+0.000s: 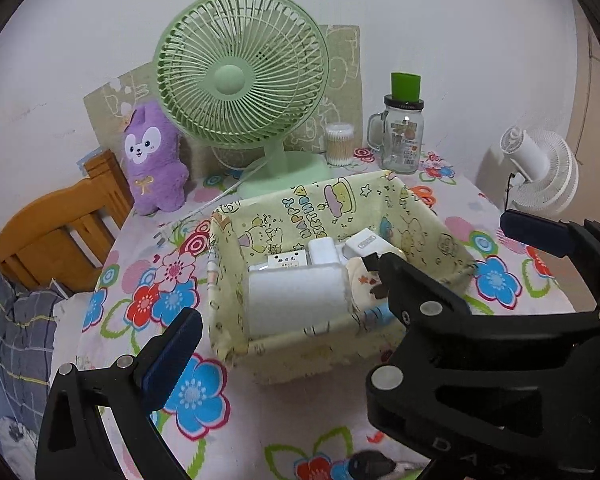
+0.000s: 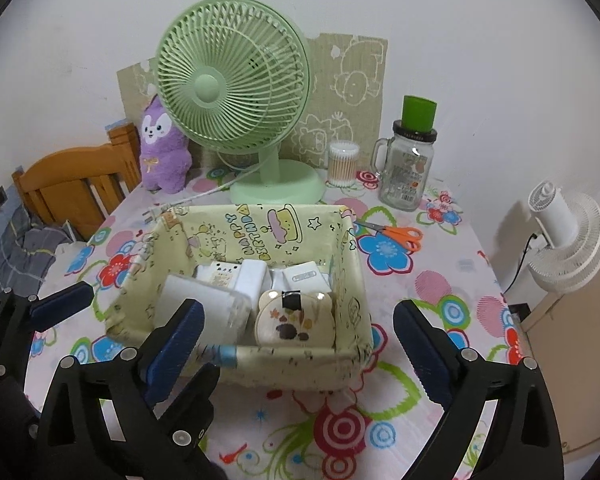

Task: Organize rigid objects
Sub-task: 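Withdraw both open tools away from the yellow box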

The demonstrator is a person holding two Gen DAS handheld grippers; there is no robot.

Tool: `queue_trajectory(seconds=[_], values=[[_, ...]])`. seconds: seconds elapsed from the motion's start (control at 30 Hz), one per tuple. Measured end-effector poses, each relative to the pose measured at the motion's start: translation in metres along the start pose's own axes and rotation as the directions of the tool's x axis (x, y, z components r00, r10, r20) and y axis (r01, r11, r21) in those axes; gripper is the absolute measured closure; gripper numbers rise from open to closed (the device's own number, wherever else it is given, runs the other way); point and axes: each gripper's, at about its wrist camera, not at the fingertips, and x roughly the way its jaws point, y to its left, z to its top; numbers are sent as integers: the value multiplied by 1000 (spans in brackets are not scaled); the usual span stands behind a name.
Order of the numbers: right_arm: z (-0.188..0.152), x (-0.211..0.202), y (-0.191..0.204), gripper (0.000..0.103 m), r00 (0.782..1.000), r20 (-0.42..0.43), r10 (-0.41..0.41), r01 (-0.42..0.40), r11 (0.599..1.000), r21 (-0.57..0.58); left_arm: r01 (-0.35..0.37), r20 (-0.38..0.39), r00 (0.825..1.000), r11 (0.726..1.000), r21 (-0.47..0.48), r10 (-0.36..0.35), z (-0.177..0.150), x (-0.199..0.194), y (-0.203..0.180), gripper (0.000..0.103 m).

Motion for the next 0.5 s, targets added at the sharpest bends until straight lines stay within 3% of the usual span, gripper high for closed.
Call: queue_trajectory(seconds=[0.5], values=[[-20,-54,9,4,999,42,13,-12,999,-34,-13,42,999,1000,-24,14,-24,-49,-4,0]])
